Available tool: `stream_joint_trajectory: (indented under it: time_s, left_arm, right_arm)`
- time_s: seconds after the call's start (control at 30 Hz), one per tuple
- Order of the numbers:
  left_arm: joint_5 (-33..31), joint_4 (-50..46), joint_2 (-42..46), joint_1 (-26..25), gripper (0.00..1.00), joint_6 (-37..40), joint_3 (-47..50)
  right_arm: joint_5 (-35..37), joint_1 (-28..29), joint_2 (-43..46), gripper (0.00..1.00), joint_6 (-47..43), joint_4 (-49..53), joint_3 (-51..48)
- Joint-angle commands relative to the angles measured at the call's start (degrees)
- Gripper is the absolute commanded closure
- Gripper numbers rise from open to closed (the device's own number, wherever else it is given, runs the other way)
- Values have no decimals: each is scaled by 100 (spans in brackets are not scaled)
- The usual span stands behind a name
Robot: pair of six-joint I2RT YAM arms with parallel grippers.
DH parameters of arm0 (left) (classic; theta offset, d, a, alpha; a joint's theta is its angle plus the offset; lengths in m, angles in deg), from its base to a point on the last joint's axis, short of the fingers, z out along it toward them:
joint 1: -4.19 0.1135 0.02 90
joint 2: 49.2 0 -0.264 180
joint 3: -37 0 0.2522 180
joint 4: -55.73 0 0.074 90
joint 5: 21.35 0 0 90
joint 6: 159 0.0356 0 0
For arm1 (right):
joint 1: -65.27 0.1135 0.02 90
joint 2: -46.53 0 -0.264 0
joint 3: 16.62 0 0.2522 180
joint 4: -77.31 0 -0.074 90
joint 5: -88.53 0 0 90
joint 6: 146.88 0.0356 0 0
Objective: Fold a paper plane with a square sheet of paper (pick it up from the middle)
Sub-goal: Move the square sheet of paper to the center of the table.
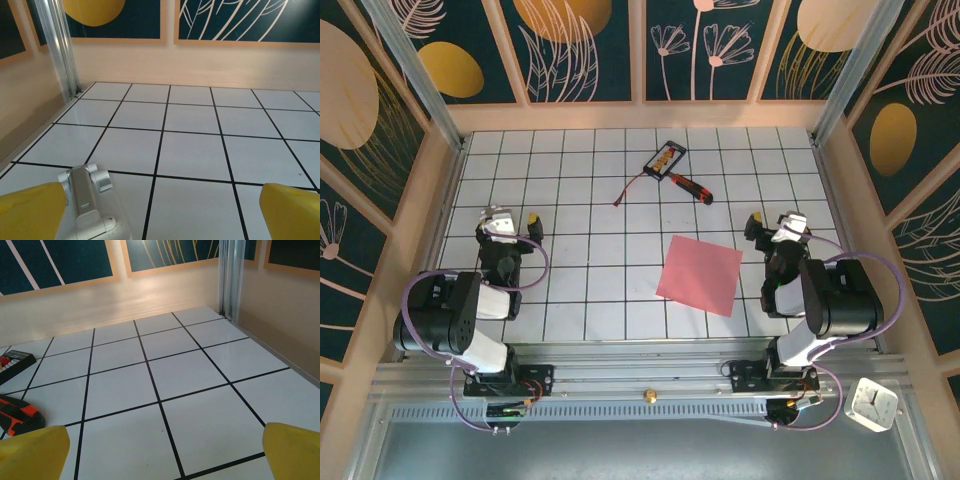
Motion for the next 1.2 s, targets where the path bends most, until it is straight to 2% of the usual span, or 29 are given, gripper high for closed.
stream_joint_trajectory:
  time_s: [0.0,0.43,0.63,1.0,1.03,1.07,1.1,1.13,1.17]
  left_arm:
    - [-19,58,2,40,1,-54,-82]
    - [-51,59,-1,40,1,-62,-81]
    - [-1149,365,16,40,1,-503,84]
    - [-1080,216,15,40,1,-481,6]
    - [-1081,242,19,41,1,-487,13]
    - [-1170,183,83,40,1,-497,-4]
    - [-1129,-95,235,40,1,-521,-42]
    - [-994,-39,312,44,1,-436,-28]
    - [-992,-375,551,40,1,-406,-105]
  right_arm:
    - [-26,-1,-27,1,-9,-104,97]
    - [-27,0,-26,1,1,-101,102]
    - [-26,3,-21,1,8,-96,94]
    - [12,-19,22,2,11,-89,101]
    - [93,5,199,3,66,207,136]
    - [-146,-31,259,5,2,165,117]
    - [28,32,353,5,-84,242,139]
    - [431,174,622,5,-119,769,310]
    - [589,223,1008,4,-115,1435,536]
